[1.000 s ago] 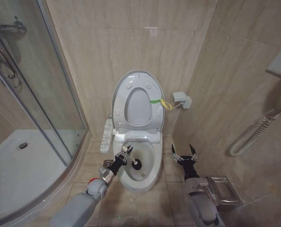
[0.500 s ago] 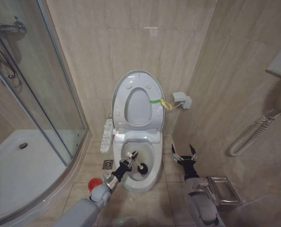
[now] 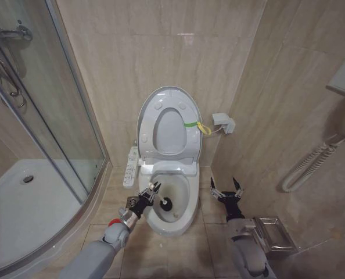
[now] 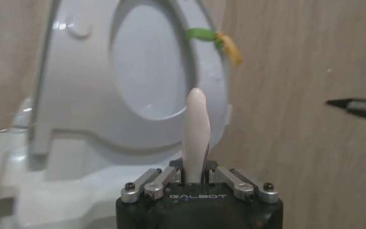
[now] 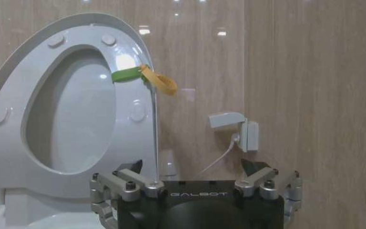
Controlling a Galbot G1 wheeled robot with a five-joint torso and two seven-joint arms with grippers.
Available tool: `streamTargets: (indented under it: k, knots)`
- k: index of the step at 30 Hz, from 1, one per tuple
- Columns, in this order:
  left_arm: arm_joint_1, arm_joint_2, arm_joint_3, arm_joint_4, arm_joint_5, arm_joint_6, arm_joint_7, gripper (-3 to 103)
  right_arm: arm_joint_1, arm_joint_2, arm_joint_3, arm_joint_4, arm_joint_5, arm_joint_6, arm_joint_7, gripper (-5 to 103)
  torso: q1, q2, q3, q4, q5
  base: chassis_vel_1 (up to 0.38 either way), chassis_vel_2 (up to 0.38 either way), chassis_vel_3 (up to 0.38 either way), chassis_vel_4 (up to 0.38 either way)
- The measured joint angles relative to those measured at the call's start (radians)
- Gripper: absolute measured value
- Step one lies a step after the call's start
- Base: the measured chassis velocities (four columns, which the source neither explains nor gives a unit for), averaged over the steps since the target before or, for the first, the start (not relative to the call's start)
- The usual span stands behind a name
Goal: Open the toilet lid, clean the toilet bowl with a toilet brush, close the toilet lid, and flush.
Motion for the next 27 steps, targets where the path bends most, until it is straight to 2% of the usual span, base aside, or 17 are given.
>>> streamTargets:
  k: [3, 6, 10, 13, 19, 23, 27]
  knots:
    - [0.018, 0.013, 0.025, -0.062, 0.002, 0.016, -0.015, 19, 0.0, 0.0, 0.0, 0.0, 0.0, 0.0, 0.0, 100, 0.0, 0.0, 0.0, 0.0, 0.0, 0.0, 0.0, 0.0, 0.0]
    - [0.02, 0.011, 0.031, -0.066, 0.004, 0.018, -0.016, 19, 0.0, 0.0, 0.0, 0.0, 0.0, 0.0, 0.0, 100, 0.0, 0.0, 0.0, 0.0, 0.0, 0.0, 0.0, 0.0, 0.0]
    - [0.011, -0.012, 0.035, -0.011, 0.011, 0.012, -0.013, 19, 0.0, 0.0, 0.0, 0.0, 0.0, 0.0, 0.0, 100, 0.0, 0.0, 0.0, 0.0, -0.0001, 0.0, 0.0, 0.0, 0.0]
    - [-0.016, -0.033, 0.016, 0.086, 0.007, -0.007, 0.008, 19, 0.0, 0.0, 0.0, 0.0, 0.0, 0.0, 0.0, 100, 0.0, 0.0, 0.0, 0.0, -0.0001, 0.0, 0.0, 0.0, 0.0]
    - [-0.039, -0.034, -0.015, 0.156, -0.002, -0.027, 0.031, 19, 0.0, 0.0, 0.0, 0.0, 0.0, 0.0, 0.0, 100, 0.0, 0.0, 0.0, 0.0001, 0.0, 0.0, 0.0, 0.0, 0.0]
    - [-0.025, -0.015, -0.018, 0.092, -0.006, -0.024, 0.029, 19, 0.0, 0.0, 0.0, 0.0, 0.0, 0.0, 0.0, 100, 0.0, 0.0, 0.0, 0.0, 0.0, 0.0, 0.0, 0.0, 0.0]
    - [0.01, 0.009, 0.01, -0.052, -0.002, 0.003, -0.006, 19, 0.0, 0.0, 0.0, 0.0, 0.0, 0.0, 0.0, 100, 0.0, 0.0, 0.0, 0.0, 0.0, 0.0, 0.0, 0.0, 0.0]
